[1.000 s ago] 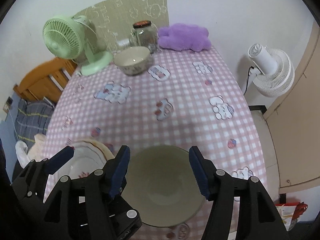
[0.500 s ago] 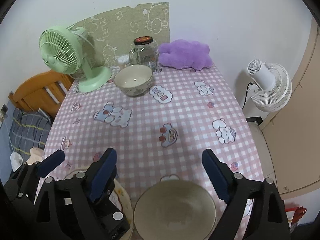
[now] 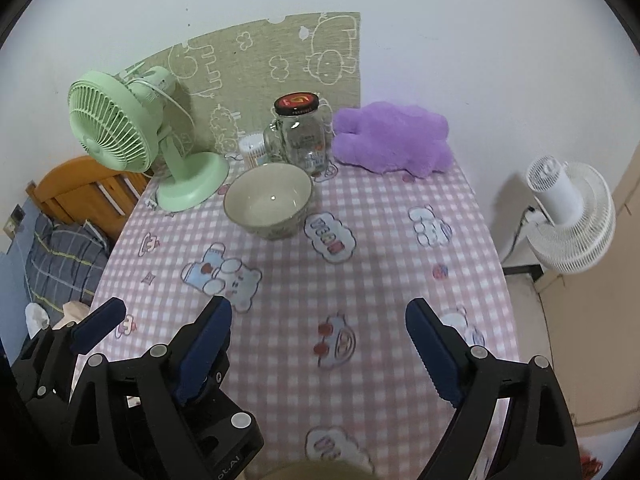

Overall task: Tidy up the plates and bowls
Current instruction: 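Move both grippers to the patterned bowl by the jar and grasp its rim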

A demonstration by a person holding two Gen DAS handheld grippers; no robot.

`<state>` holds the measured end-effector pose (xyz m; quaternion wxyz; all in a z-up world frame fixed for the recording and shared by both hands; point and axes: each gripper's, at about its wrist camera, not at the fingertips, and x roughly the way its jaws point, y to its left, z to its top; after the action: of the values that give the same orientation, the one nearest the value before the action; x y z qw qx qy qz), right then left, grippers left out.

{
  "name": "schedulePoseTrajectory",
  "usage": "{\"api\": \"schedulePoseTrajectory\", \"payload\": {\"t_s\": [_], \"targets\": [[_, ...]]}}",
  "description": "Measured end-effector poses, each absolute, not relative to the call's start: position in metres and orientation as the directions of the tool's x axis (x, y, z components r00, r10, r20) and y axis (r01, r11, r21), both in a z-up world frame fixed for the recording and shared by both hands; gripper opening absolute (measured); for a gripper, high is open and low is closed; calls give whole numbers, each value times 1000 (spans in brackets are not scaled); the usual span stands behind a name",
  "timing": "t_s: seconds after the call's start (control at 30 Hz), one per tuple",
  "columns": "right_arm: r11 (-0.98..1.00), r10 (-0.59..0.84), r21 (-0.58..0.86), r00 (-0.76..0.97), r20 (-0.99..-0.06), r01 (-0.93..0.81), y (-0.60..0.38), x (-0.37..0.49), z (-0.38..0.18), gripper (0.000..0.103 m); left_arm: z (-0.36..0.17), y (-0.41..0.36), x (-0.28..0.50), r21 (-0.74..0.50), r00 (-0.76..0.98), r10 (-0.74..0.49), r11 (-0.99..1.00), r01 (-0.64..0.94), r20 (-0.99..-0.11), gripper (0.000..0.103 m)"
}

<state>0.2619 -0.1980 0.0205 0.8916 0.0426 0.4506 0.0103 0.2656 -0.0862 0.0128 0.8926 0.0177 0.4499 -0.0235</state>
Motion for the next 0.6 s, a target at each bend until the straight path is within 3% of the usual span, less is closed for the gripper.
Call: {"api": "schedulePoseTrajectory", "payload": {"t_s": [0.6], "targets": [[994, 107, 85, 600, -792, -65, -194, 383, -5, 91, -14, -84, 371, 71, 606, 77, 997, -34, -791, 85]]}}
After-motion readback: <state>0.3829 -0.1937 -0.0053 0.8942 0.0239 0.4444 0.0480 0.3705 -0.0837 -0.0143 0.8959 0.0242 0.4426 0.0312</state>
